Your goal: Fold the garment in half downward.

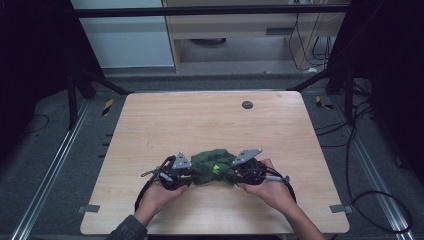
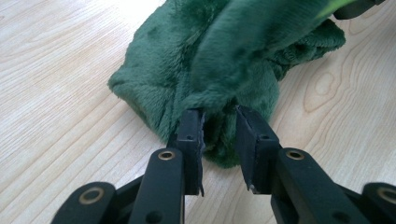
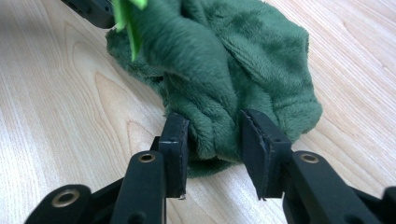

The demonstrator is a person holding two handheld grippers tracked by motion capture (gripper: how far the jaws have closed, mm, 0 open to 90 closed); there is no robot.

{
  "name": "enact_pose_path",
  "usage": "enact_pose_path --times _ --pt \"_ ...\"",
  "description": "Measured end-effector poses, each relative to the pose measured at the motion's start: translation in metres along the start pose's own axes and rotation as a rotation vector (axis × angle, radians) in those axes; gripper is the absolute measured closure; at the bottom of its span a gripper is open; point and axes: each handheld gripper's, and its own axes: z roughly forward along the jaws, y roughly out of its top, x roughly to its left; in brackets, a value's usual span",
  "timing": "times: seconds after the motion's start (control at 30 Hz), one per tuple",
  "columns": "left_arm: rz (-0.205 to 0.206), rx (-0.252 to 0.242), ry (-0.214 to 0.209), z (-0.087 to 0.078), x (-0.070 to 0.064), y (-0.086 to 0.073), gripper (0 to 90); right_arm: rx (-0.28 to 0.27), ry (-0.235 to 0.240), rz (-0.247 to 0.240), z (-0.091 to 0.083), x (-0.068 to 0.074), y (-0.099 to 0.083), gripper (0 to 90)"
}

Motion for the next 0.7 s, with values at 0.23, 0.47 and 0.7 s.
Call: enact_pose_path --times 0.23,0.47,0.7 --pt "-0.008 -0.002 0.01 -0.0003 0.0026 -0.0036 71.1 0.007 -0.009 0.008 -0.0005 -0.0008 -0.0016 54.8" --pt "-0.012 -0.004 0.015 -0.0008 0.0036 -0.0048 70.9 0.008 -0.018 0.012 -0.0015 -0.0013 -0.0027 50.1" --pt "-0.005 -0.002 0.023 -0.0033 0.0037 -0.0068 68.9 0.014 -0.023 0.019 -0.0044 -0.0006 -0.0037 45.6"
